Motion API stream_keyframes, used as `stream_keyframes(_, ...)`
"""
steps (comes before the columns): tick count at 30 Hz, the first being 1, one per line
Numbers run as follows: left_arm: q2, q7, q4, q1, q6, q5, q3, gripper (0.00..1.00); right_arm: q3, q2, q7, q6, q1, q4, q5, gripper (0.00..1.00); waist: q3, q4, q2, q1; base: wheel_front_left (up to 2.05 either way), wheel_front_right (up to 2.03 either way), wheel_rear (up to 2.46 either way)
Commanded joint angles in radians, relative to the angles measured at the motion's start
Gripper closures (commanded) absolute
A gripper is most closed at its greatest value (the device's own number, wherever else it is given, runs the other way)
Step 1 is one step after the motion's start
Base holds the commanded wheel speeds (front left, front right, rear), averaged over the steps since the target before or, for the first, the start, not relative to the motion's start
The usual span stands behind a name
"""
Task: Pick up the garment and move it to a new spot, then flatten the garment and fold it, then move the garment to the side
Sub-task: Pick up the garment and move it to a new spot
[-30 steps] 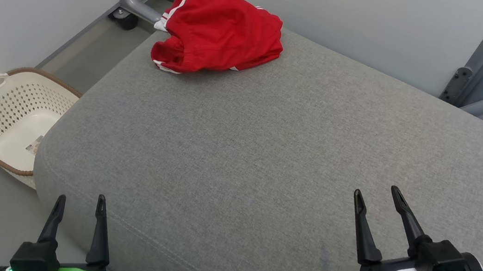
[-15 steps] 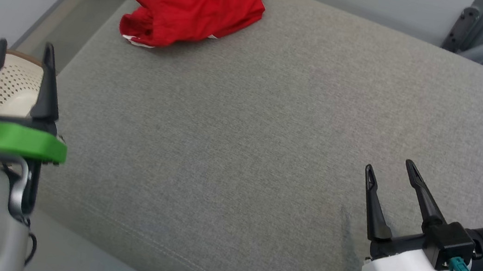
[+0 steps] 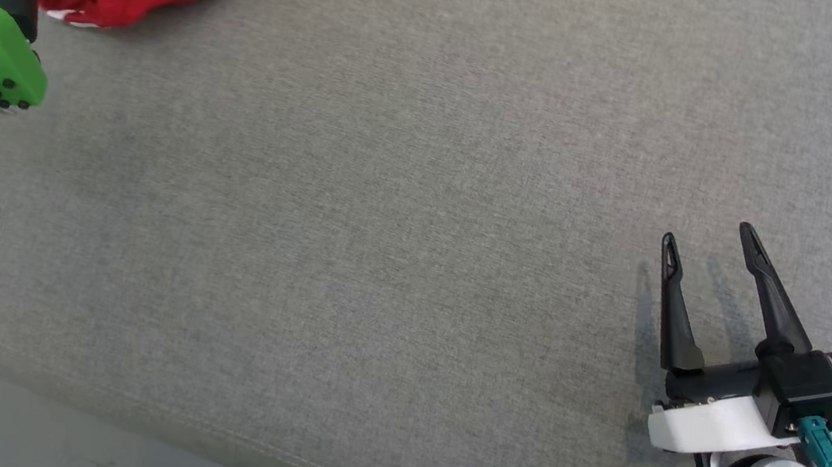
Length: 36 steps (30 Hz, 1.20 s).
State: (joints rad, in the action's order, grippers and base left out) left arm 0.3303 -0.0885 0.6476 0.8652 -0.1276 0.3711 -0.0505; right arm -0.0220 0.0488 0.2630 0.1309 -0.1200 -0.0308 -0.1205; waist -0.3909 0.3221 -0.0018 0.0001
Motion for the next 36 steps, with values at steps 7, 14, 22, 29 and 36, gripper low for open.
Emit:
stream_keyframes(7,0.079,-0.045,0.140,0.105,-0.003,0.070,-0.083,0.00,0.023,0.003,0.003,0.000,-0.010,-0.047,-0.028,0.00,-0.170,-0.119,0.0018,-0.0001,0.00,0.00,0.00)
stream_keyframes(14,0.093,-0.011,0.268,0.151,-0.003,0.101,-0.116,0.00,0.034,0.003,0.003,0.000,-0.009,-0.080,-0.037,0.00,-0.225,-0.130,0.0018,-0.0001,0.00,0.00,0.00)
stream_keyframes(22,0.087,0.038,0.366,0.187,-0.003,0.127,-0.157,1.00,0.031,0.004,0.001,0.000,-0.020,-0.072,-0.030,0.00,-0.233,-0.129,0.0018,-0.0001,0.00,0.00,0.00)
stream_keyframes(29,0.108,0.083,0.389,0.206,-0.003,0.141,-0.200,1.00,0.021,0.003,0.001,0.000,-0.027,-0.061,-0.015,0.00,-0.196,-0.124,0.0018,-0.0001,0.00,0.00,0.00)
stream_keyframes(36,0.157,0.150,0.391,0.219,-0.003,0.154,-0.234,1.00,-0.009,0.003,0.002,0.000,-0.033,-0.028,0.023,0.00,-0.098,-0.129,0.0018,-0.0001,0.00,0.00,0.00)
